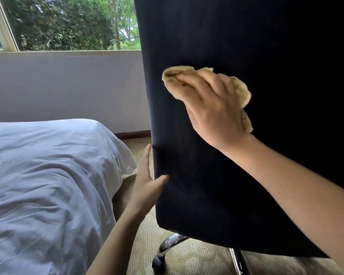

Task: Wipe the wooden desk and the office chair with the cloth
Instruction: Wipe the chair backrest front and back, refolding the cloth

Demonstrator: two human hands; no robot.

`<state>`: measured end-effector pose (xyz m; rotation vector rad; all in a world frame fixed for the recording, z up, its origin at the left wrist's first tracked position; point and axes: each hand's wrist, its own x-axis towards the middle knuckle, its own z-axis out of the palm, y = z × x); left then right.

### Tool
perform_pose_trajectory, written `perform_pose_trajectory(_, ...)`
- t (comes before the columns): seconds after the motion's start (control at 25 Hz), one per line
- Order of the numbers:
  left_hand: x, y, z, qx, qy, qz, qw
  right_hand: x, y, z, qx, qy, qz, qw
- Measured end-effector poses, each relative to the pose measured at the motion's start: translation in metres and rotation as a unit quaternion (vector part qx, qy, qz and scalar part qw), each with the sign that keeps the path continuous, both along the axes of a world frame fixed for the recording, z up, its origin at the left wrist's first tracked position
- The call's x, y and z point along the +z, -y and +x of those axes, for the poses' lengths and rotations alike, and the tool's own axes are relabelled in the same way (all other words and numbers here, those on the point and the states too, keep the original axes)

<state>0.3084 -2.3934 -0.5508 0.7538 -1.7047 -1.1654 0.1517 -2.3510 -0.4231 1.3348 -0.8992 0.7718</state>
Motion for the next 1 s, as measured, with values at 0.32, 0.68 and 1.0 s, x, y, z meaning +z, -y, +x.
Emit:
perform_pose_trajectory(0.32, -0.025, 0.016, -0.012, 0.004, -0.023, 0.015, 1.000, -0.032, 0.013, -0.003, -0.004, -0.078, 0.079, 0.994)
perform_pose_trajectory(0.68, -0.013, 0.010, -0.006, 0.012, 0.026, 0.016, 0.999, -0.157, -0.031, -0.045, -0.047, -0.319, 0.345, 0.882)
perform_pose_trajectory(1.0, -0.014, 0.004, -0.004, -0.014, 0.037, 0.007, 0.999, -0.060, -0.040, -0.055, 0.008, -0.234, 0.215, 0.948)
